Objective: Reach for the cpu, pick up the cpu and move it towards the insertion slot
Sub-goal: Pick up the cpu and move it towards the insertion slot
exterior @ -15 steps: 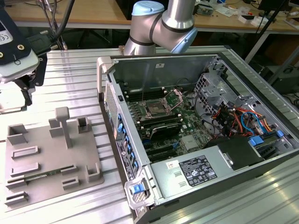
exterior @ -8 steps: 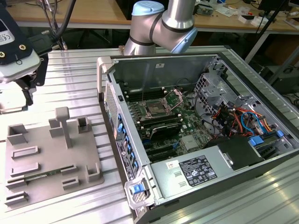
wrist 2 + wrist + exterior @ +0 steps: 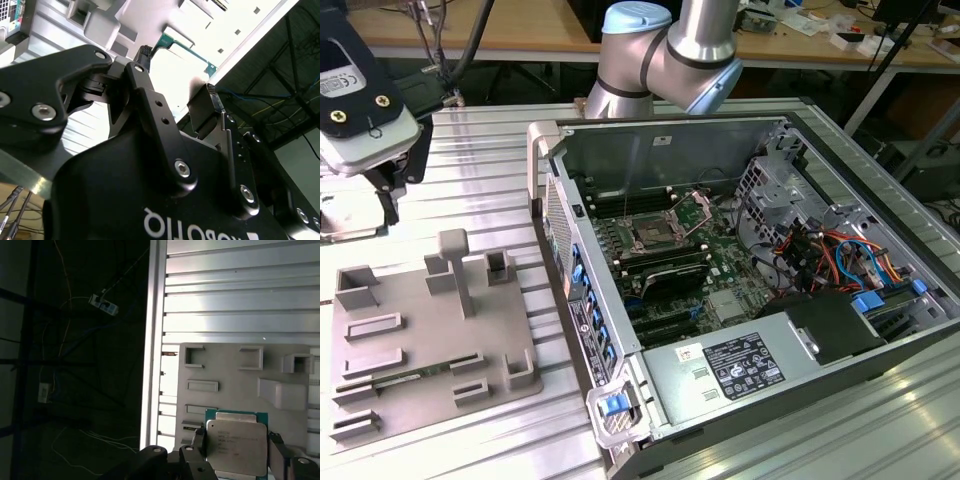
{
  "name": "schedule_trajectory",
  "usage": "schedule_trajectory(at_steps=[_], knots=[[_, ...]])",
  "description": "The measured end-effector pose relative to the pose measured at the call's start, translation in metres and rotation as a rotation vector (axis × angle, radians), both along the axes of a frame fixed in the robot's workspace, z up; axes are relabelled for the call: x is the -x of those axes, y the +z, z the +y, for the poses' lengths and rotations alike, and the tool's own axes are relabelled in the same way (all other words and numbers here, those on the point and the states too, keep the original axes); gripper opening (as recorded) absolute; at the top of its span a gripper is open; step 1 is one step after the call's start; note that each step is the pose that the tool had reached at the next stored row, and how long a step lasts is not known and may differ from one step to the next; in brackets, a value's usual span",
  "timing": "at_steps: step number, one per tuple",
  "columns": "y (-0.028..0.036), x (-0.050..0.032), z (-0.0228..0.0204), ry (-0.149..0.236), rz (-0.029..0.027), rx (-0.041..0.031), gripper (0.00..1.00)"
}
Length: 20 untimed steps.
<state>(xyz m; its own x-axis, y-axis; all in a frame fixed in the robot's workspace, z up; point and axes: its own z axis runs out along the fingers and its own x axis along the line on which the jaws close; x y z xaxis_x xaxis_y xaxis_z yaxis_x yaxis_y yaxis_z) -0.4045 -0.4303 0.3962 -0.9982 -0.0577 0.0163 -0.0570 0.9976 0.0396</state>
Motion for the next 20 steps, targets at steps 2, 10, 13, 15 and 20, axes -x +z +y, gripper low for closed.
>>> schedule_trajectory(at_steps=[2, 10, 13, 15, 20], knots=[[0.0000, -0.0026, 0.0000, 0.000, -0.0001, 0.0000, 0.55], [0.0000, -0.0143, 0.0000, 0.000, 0.0000, 0.0000, 0.55], [0.0000, -0.0160, 0.0000, 0.000, 0.0000, 0.0001, 0.55], [0.0004, -0.0161, 0.0000, 0.000, 0.0000, 0.0000, 0.55], [0.0051, -0.0161, 0.0000, 0.000, 0.0000, 0.0000, 0.55]])
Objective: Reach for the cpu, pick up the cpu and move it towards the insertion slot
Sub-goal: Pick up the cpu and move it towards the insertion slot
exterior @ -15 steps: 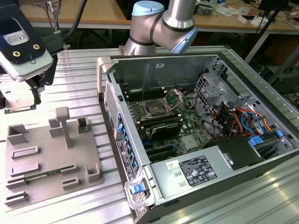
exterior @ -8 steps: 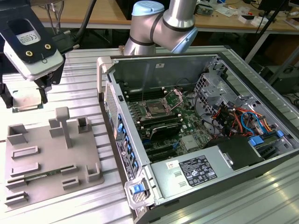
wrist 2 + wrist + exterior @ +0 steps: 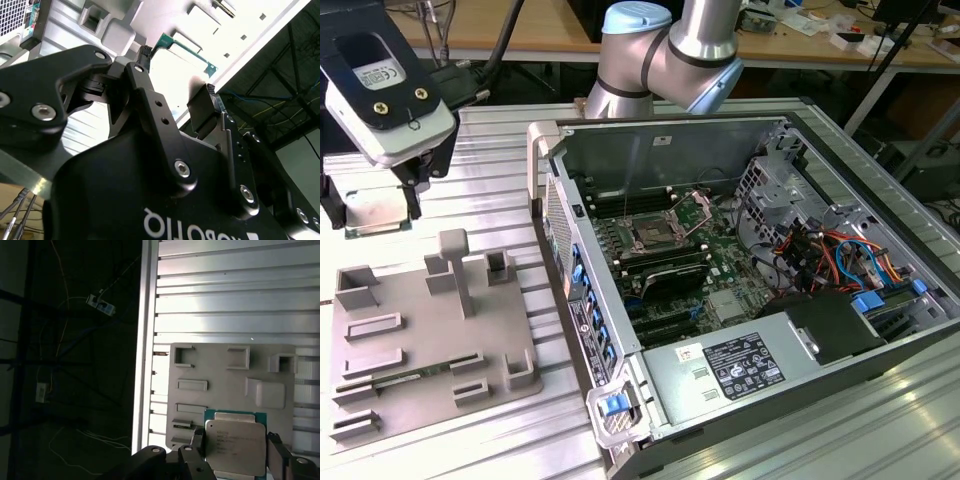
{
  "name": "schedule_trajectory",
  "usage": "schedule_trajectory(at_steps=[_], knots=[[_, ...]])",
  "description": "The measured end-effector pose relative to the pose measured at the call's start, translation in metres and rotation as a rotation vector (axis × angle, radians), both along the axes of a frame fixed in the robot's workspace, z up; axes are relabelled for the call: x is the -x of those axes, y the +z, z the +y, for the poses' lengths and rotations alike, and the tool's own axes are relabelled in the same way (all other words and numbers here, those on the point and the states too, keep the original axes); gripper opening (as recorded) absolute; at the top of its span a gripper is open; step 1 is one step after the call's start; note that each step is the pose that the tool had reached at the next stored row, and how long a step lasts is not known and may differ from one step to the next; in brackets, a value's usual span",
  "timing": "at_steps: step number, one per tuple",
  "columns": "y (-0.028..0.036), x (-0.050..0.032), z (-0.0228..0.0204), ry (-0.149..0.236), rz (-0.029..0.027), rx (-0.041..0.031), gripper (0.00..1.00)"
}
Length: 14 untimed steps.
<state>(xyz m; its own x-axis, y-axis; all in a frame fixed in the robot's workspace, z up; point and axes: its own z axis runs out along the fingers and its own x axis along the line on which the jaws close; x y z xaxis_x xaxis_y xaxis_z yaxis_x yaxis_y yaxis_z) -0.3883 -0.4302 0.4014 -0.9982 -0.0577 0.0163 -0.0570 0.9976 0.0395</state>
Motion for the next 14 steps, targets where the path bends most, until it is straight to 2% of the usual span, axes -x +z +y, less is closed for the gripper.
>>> schedule_trajectory(at_steps=[4, 10, 14], knots=[[0.0037, 0.0000, 0.0000, 0.000, -0.0001, -0.0001, 0.55], [0.0040, 0.0000, 0.0001, 0.000, 0.0001, 0.0000, 0.55], [0.0040, -0.0029, 0.0000, 0.000, 0.0000, 0.0000, 0.55]])
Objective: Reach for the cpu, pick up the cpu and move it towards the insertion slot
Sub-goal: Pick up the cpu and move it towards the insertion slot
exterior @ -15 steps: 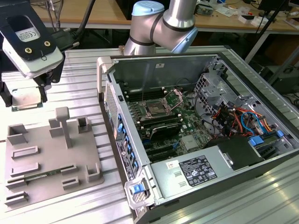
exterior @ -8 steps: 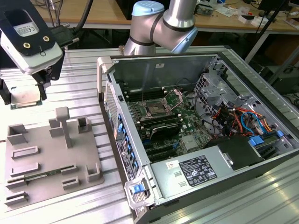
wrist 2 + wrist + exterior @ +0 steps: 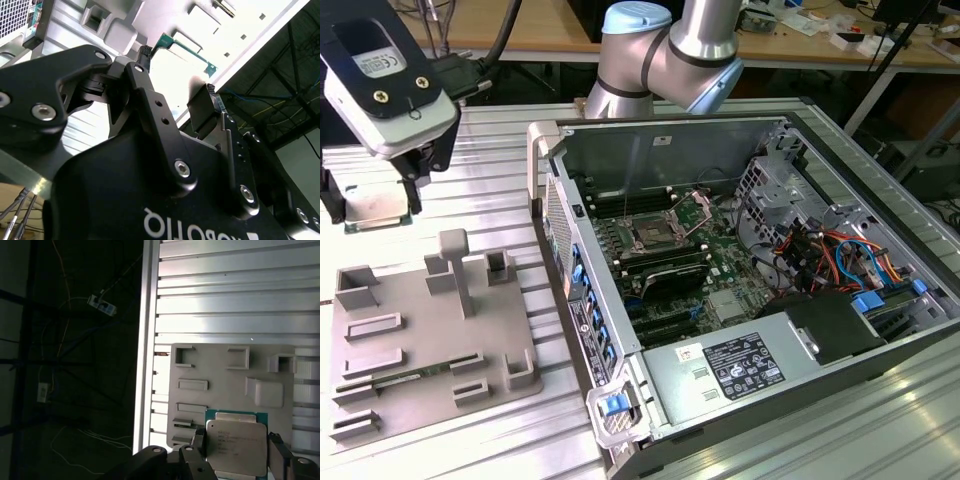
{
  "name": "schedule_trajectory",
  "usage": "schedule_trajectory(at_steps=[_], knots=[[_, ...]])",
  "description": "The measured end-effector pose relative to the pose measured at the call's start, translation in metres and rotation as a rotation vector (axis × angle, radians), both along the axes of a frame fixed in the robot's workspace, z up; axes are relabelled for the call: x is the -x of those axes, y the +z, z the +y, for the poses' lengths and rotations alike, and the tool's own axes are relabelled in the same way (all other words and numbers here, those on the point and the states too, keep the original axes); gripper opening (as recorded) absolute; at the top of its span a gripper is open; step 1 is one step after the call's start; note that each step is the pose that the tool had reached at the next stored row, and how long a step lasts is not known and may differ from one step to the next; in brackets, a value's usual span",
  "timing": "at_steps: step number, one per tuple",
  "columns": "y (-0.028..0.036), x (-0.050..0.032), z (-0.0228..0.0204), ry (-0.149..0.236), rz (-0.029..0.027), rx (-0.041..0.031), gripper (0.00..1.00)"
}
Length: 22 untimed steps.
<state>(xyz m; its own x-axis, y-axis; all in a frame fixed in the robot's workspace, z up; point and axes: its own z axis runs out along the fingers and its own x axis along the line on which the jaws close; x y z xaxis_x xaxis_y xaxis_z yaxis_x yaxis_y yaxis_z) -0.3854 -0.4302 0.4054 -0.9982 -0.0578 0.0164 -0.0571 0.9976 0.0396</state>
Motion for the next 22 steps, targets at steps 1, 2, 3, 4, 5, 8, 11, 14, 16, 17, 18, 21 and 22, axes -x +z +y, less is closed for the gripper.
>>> schedule_trajectory(at_steps=[1, 2, 3, 4, 5, 8, 11, 14, 16, 17, 18, 21, 22], knots=[[0.0000, -0.0011, 0.0000, 0.000, 0.0000, 0.0000, 0.55], [0.0000, -0.0021, 0.0000, 0.000, 0.0001, 0.0000, 0.55], [0.0000, -0.0032, 0.0000, 0.000, 0.0000, 0.0000, 0.55], [0.0000, -0.0042, 0.0000, 0.000, 0.0000, 0.0000, 0.55], [-0.0001, -0.0055, 0.0000, 0.000, -0.0001, 0.0000, 0.55], [0.0000, -0.0091, 0.0000, 0.000, -0.0001, 0.0000, 0.55], [0.0000, -0.0122, 0.0000, 0.000, 0.0000, 0.0001, 0.55], [0.0000, -0.0491, 0.0000, 0.000, 0.0000, 0.0000, 0.55], [0.0000, -0.0589, 0.0000, 0.000, -0.0001, 0.0000, 0.55], [0.0000, -0.0598, 0.0000, 0.000, 0.0000, 0.0000, 0.55], [0.0000, -0.0609, 0.0000, 0.000, 0.0000, 0.0000, 0.55], [0.0000, -0.0642, 0.0000, 0.000, -0.0001, 0.0000, 0.55], [-0.0001, -0.0652, 0.0000, 0.000, -0.0001, 0.0000, 0.55]])
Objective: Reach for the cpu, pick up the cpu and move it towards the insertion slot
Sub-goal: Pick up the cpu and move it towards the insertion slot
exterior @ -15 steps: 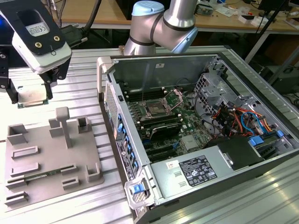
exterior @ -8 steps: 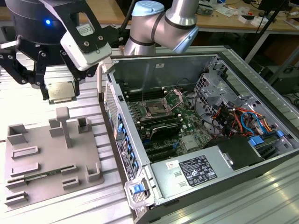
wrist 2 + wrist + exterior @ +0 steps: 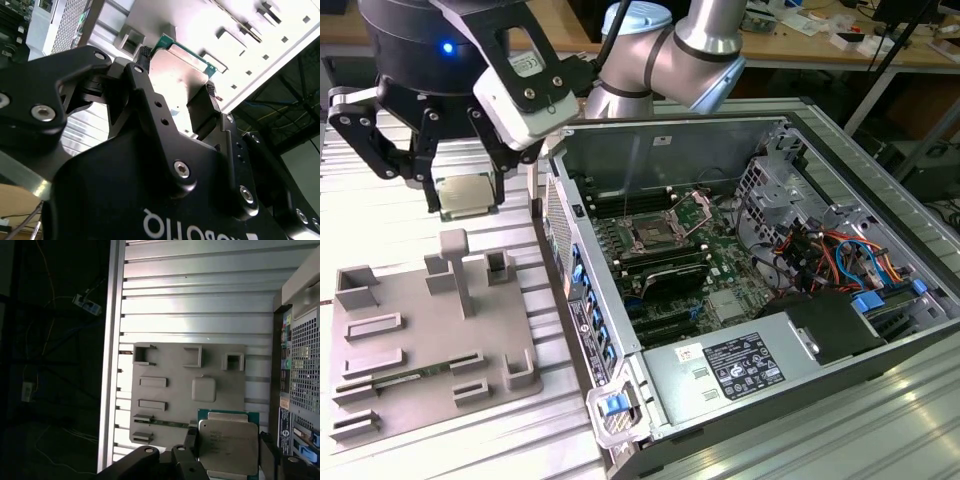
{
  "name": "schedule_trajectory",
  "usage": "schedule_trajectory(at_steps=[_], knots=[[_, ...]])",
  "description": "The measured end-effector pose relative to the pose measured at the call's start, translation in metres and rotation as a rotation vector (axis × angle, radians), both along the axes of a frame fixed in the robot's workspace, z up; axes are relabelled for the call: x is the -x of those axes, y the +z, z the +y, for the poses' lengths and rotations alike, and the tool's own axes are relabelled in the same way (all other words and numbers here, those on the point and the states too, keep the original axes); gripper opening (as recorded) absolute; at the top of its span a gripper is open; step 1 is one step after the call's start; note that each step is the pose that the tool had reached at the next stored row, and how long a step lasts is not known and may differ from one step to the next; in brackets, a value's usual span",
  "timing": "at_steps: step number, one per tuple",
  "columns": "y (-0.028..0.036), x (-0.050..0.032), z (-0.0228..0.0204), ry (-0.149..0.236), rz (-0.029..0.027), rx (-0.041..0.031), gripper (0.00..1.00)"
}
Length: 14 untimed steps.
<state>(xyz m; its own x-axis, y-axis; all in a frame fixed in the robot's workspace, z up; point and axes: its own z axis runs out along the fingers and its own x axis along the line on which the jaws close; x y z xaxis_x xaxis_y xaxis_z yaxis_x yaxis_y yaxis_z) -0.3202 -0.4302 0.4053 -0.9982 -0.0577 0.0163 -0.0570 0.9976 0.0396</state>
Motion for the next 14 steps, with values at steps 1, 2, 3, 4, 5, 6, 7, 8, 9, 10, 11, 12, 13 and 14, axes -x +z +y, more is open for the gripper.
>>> schedule_trajectory(at_steps=[1, 2, 3, 4, 5, 6, 7, 8, 9, 10, 11, 12, 13, 14], knots=[[0.0000, -0.0010, 0.0000, 0.000, 0.0000, 0.0000, 0.55], [0.0001, -0.0021, 0.0000, 0.000, 0.0001, 0.0001, 0.55], [0.0001, -0.0034, 0.0000, 0.000, 0.0001, 0.0001, 0.55], [0.0001, -0.0047, 0.0000, 0.000, 0.0001, 0.0001, 0.55], [0.0000, -0.0060, 0.0000, 0.000, 0.0001, 0.0000, 0.55], [0.0000, -0.0074, 0.0000, 0.000, 0.0000, 0.0000, 0.55], [0.0000, -0.0097, 0.0000, 0.000, 0.0001, 0.0000, 0.55], [0.0001, -0.0116, 0.0000, 0.000, 0.0001, 0.0001, 0.55], [0.0000, -0.0143, 0.0000, 0.000, 0.0000, 0.0000, 0.55], [0.0000, -0.0160, 0.0000, 0.000, 0.0000, 0.0000, 0.55], [0.0000, -0.0183, 0.0000, 0.000, 0.0001, 0.0000, 0.55], [0.0000, -0.0205, 0.0000, 0.000, 0.0001, 0.0000, 0.55], [0.0000, -0.0220, 0.0000, 0.000, -0.0001, 0.0000, 0.55], [0.0000, -0.0233, 0.0000, 0.000, 0.0000, 0.0000, 0.55]])
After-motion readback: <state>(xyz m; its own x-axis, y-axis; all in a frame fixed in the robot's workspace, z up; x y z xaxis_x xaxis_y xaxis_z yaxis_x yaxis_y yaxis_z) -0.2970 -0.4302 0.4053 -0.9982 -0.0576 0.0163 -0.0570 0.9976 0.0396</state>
